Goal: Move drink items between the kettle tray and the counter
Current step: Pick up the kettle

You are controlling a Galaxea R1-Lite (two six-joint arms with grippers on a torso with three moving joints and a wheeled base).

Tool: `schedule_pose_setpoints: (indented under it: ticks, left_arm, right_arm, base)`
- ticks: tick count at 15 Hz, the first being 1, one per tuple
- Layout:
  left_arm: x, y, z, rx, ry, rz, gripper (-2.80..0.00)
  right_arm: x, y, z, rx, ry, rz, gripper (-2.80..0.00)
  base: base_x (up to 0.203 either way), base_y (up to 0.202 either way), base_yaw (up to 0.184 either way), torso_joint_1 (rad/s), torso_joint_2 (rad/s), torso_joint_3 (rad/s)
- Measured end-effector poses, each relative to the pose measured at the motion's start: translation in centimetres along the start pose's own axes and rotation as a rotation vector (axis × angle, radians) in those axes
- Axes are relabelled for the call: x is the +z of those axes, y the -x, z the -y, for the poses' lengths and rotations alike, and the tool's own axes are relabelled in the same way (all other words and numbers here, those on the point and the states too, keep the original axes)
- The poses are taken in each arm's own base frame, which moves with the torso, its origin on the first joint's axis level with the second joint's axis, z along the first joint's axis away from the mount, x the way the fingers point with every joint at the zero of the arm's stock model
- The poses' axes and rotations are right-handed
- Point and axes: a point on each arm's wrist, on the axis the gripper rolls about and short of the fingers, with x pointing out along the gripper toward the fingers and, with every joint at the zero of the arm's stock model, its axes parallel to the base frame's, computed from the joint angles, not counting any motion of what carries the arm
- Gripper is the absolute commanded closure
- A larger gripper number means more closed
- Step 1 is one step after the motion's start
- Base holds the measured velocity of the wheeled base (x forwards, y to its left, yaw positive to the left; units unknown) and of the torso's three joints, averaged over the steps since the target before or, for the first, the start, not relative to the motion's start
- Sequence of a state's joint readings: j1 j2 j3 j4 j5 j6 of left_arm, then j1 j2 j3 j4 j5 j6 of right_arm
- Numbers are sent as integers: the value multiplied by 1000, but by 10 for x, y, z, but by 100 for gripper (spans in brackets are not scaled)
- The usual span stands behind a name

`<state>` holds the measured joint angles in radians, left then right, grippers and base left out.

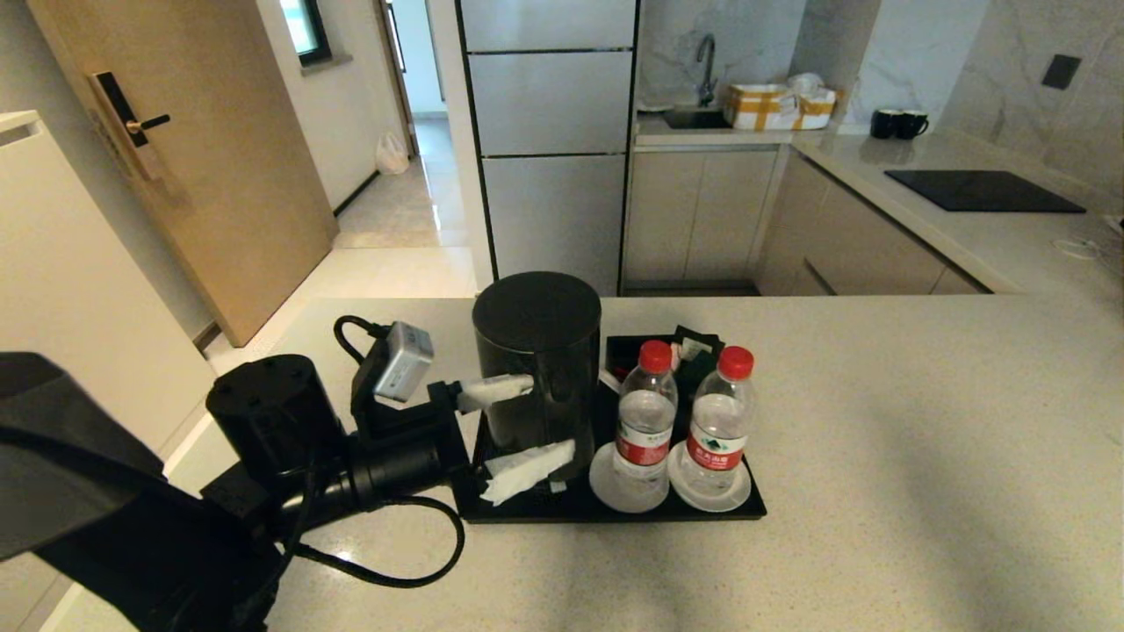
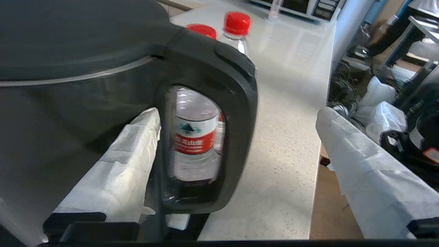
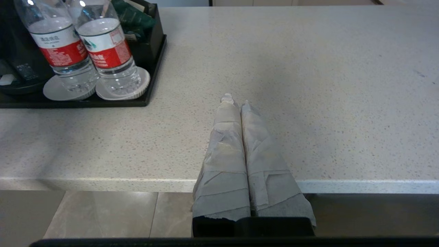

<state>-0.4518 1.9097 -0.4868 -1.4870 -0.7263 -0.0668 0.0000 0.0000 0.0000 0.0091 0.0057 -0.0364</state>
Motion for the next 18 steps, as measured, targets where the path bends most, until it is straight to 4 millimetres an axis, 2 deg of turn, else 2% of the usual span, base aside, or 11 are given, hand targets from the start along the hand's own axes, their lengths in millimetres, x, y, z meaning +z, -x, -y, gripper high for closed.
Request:
schedule_pose_setpoints:
  ticks: [6, 12, 18]
  left_arm:
    - [-10, 3, 9, -67, 34, -39, -280]
    - [-8, -17, 11, -83, 18, -18, -280]
    - [-11, -47, 7, -85, -2, 9, -280]
  right_arm:
    - [0, 0, 0, 0, 0, 1, 0]
    - [0, 0, 0, 0, 0, 1, 0]
    - [0, 0, 0, 0, 0, 0, 0]
  base:
    - [0, 0, 0, 0, 0, 0]
    - [0, 0, 0, 0, 0, 0]
    - [0, 0, 0, 0, 0, 0]
